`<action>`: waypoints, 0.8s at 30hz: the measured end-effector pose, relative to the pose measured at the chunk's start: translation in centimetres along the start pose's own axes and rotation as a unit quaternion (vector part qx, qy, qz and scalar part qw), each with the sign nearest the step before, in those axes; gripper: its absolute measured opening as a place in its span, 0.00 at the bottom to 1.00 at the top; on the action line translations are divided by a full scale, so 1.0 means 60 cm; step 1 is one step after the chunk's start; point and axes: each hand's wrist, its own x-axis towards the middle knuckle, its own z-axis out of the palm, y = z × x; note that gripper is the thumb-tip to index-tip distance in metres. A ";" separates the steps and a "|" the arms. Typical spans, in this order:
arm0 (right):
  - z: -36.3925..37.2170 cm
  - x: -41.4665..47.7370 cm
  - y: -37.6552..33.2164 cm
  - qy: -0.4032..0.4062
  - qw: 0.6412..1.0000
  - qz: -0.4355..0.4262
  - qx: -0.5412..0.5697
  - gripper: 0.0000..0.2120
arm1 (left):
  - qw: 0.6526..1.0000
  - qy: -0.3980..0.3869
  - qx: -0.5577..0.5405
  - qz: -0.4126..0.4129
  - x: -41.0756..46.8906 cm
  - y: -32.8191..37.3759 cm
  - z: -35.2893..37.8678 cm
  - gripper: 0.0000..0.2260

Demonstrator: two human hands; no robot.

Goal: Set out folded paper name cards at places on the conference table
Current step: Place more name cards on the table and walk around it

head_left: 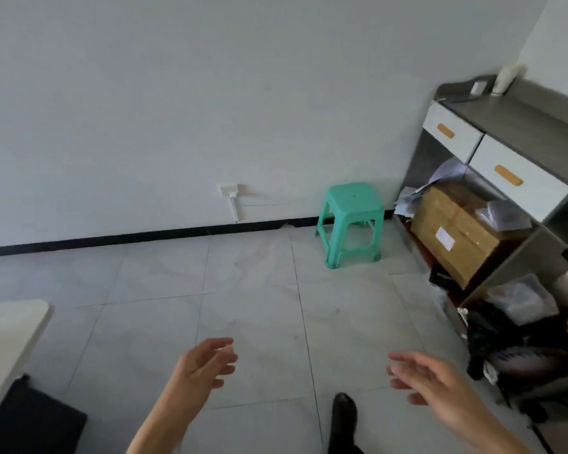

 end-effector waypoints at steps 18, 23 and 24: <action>0.276 0.655 -0.439 -0.237 0.963 -0.105 -0.076 0.07 | 0.943 0.283 -0.126 -0.118 0.368 0.051 -0.178 0.06; 0.426 0.756 -0.482 -0.275 0.952 -0.089 -0.101 0.06 | 0.917 0.333 -0.158 -0.154 0.453 0.027 -0.275 0.07; 0.457 0.773 -0.492 -0.279 0.951 -0.085 -0.103 0.06 | 0.914 0.339 -0.163 -0.154 0.479 0.030 -0.300 0.07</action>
